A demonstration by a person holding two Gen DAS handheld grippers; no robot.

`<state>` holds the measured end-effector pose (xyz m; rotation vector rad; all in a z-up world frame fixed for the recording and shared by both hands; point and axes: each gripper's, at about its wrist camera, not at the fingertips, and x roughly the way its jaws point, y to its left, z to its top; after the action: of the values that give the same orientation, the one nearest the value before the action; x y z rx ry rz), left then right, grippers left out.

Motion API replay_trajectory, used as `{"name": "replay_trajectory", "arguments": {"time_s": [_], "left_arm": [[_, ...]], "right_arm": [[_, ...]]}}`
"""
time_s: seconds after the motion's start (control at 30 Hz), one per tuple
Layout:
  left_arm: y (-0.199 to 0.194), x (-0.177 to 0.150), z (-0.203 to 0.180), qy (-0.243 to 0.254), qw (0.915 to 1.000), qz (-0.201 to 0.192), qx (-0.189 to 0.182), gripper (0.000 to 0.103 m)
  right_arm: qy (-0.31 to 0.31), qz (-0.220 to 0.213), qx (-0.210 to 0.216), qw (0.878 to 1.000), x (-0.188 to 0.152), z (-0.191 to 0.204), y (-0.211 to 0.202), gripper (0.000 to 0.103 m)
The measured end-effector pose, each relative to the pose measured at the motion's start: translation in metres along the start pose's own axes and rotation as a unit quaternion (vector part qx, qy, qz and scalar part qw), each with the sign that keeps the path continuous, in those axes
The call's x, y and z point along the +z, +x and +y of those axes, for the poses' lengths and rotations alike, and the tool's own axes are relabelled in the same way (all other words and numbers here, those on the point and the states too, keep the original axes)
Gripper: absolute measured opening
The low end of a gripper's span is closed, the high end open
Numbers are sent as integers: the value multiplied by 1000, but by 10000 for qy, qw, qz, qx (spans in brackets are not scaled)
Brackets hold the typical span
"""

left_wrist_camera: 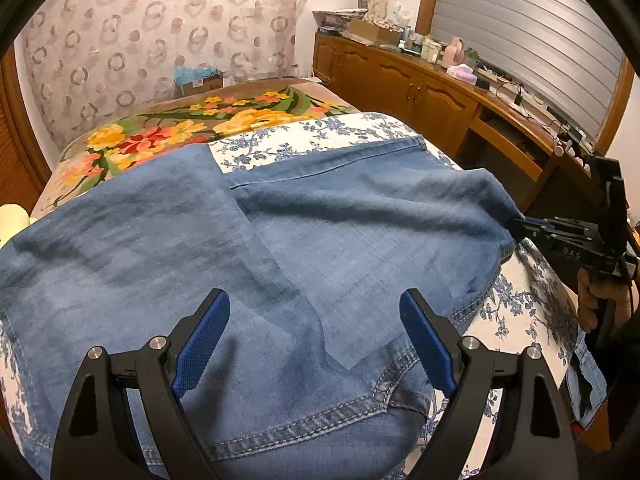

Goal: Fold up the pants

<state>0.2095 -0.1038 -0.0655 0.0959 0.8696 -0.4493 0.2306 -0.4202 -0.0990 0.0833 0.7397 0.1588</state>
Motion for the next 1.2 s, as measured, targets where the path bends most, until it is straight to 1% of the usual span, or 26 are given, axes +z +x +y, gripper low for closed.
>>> {"name": "replay_trajectory", "arguments": {"time_s": [0.1, 0.2, 0.37, 0.5, 0.6, 0.67, 0.73, 0.8, 0.87, 0.9, 0.97, 1.03, 1.1, 1.2], "left_arm": [[-5, -2, 2, -55, 10000, -55, 22, 87], [-13, -4, 8, -134, 9998, -129, 65, 87], [-36, -5, 23, -297, 9987, -369, 184, 87], [-58, -11, 38, -462, 9967, -573, 340, 87], [-73, -20, 53, -614, 9945, -694, 497, 87], [-82, -27, 64, -732, 9923, -740, 673, 87], [-90, -33, 75, -850, 9904, -796, 742, 87], [-95, -39, 82, -950, 9889, -828, 789, 87], [-98, -46, 91, -1037, 9874, -835, 859, 87], [-99, -48, 94, -1078, 9868, -829, 884, 87], [-100, -52, 99, -1147, 9859, -807, 913, 87], [-98, -54, 104, -1187, 9854, -786, 929, 87], [-96, -54, 107, -1215, 9853, -775, 919, 87], [-93, -55, 111, -1220, 9856, -747, 902, 87]], "right_arm": [[-64, -187, 152, 9997, 5, 2, -10, 12], [-215, -456, 359, 9981, 16, 12, -26, 11], [-731, -965, 801, 9894, 52, 47, -56, 10], [-1274, -1270, 1232, 9759, 78, 91, -69, 10], [-1676, -1419, 1634, 9618, 92, 130, -74, 10], [-1902, -1485, 2005, 9495, 101, 154, -74, 10], [-2045, -1486, 2369, 9381, 107, 177, -72, 10], [-2183, -1428, 2587, 9301, 111, 197, -65, 10], [-2292, -1232, 2744, 9257, 116, 208, -49, 10], [-2338, -1050, 2820, 9245, 115, 215, -39, 16], [-2398, -881, 2641, 9300, 113, 222, -23, 22], [-2409, -758, 2608, 9318, 112, 221, -10, 23], [-2395, -702, 2535, 9346, 111, 220, -5, 30], [-2308, -626, 2388, 9411, 110, 216, -1, 33]]}}
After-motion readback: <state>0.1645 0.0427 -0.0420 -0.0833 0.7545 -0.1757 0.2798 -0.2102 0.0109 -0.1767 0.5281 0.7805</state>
